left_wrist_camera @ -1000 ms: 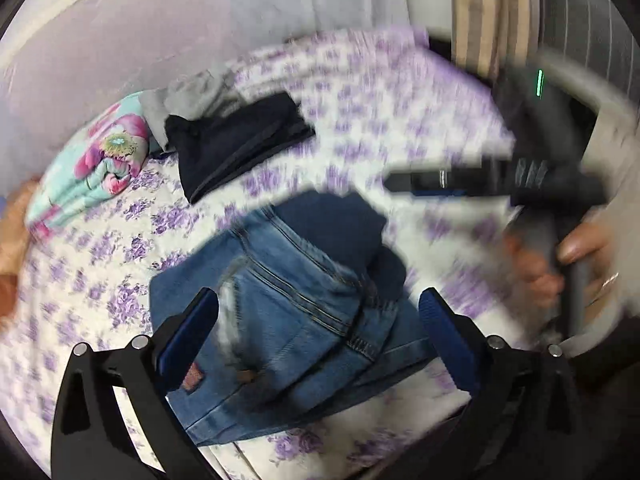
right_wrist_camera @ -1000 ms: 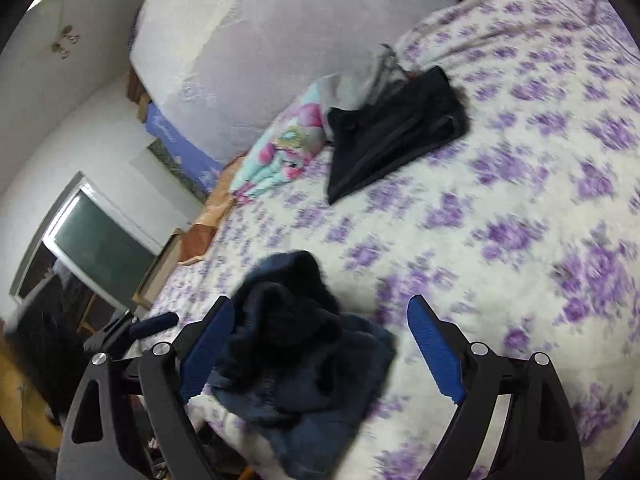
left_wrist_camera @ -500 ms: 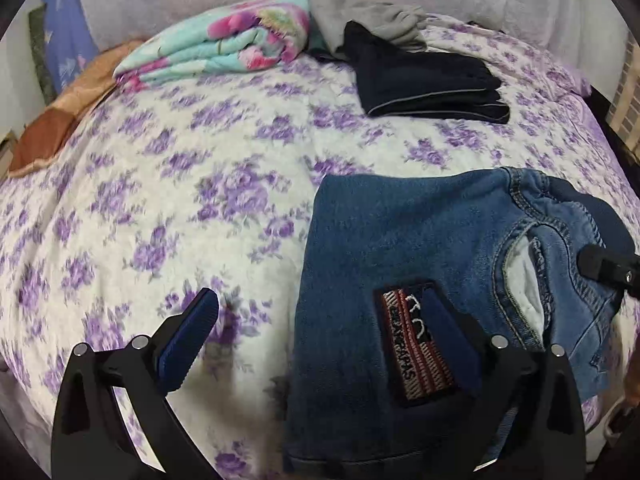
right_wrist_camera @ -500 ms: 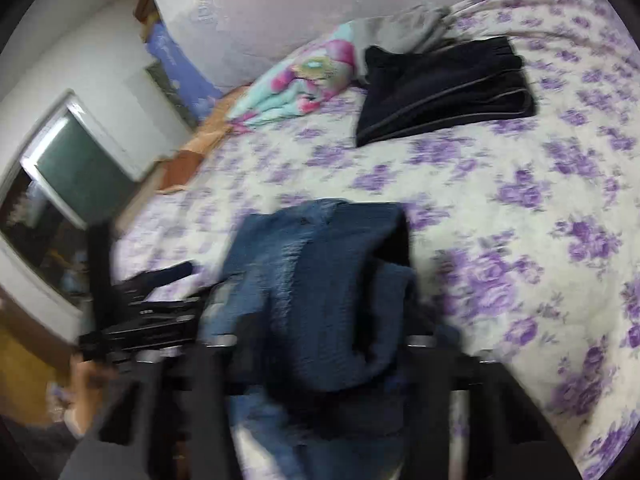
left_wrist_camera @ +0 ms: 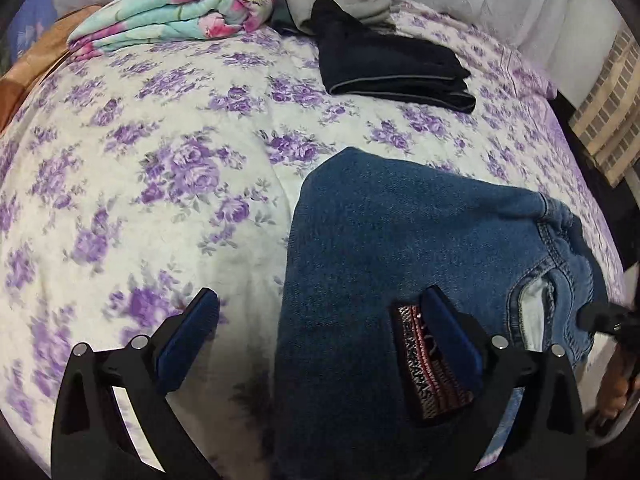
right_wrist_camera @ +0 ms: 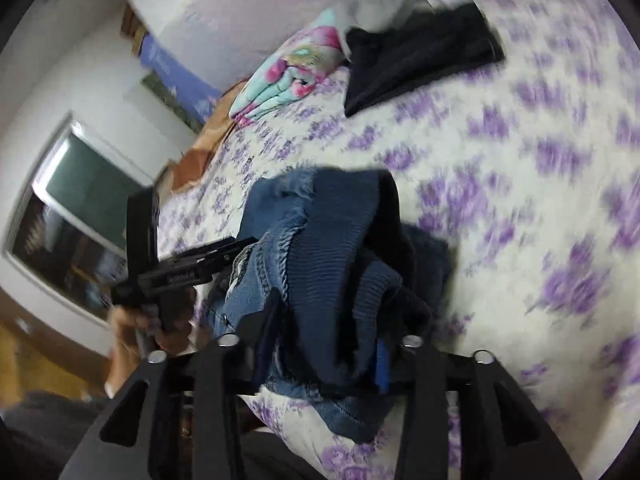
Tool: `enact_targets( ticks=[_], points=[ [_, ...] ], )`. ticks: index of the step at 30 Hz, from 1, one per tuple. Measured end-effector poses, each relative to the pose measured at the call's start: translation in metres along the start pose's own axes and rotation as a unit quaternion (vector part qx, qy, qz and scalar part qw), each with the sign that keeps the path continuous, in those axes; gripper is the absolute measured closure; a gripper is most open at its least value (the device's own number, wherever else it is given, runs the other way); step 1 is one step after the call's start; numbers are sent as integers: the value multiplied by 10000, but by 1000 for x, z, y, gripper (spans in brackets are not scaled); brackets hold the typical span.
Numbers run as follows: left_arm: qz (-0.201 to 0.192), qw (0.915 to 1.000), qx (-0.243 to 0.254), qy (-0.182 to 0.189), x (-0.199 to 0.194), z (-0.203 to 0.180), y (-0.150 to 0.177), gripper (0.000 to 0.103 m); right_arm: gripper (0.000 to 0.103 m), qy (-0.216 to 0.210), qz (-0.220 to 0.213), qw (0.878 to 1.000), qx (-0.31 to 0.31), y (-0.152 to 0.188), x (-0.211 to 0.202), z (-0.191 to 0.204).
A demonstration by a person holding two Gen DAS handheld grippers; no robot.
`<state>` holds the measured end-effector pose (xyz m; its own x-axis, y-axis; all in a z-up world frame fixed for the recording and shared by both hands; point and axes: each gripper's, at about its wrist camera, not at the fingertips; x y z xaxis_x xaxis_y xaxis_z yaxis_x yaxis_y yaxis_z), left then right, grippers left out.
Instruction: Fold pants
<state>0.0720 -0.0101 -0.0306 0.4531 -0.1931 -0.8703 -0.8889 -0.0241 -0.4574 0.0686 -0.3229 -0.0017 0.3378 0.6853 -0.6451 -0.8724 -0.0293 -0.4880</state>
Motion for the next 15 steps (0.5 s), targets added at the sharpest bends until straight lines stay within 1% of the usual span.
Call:
enact_targets(
  ticks=[1,2,4,5,6,7,8,10,11,12,13,14,15],
  points=[
    [13,10000,56,-49,-8,1,-3,4,50,139,-168,9996,-193,-5,-9,7],
    [-96,9999,72,-62,-16,1,-5,5,45,411,-472,9967,-523,-12,-22,18],
    [-487,9987,102,-78,-35,1,-12,5,44,852,-915,9878,-930,-26,-35,32],
    [-609,9980,133,-111,-40,-1,-16,5,43,897,-1034,9853,-1026,-33,-36,38],
    [-689,9973,159,-186,-42,-3,-21,5,44,811,-1092,9841,-1144,-41,-29,46],
    [-742,9967,173,-281,-39,-8,-30,5,48,629,-1059,9835,-1327,-48,-16,58],
    [-747,9965,167,-325,-34,-10,-36,5,49,575,-985,9833,-1417,-53,-2,65],
    [-585,9972,173,-433,-10,-15,-48,5,50,584,-621,9826,-1650,-59,37,77],
    [-441,9975,211,-502,5,-15,-52,4,50,928,-400,9805,-1683,-60,59,74],
    [-289,9981,195,-505,19,-12,-54,4,50,1216,-234,9787,-1639,-57,72,68],
    [19,9994,51,-352,40,-5,-55,4,54,1515,-20,9761,-1561,-55,89,53],
    [240,9994,-155,-172,52,1,-54,4,53,1524,95,9771,-1484,-52,97,40],
    [315,9989,-337,-18,56,6,-54,4,53,1291,112,9828,-1318,-48,97,27]
  ],
)
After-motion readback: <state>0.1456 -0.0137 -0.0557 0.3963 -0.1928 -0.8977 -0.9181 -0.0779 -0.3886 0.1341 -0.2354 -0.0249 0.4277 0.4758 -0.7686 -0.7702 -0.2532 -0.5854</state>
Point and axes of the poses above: each gripper's, at about its wrist camera, not at the fingertips, and x roughly the way its jaws point, z to its left, y to its underside, and after that the axes turned 1 degree about -z, right-handed
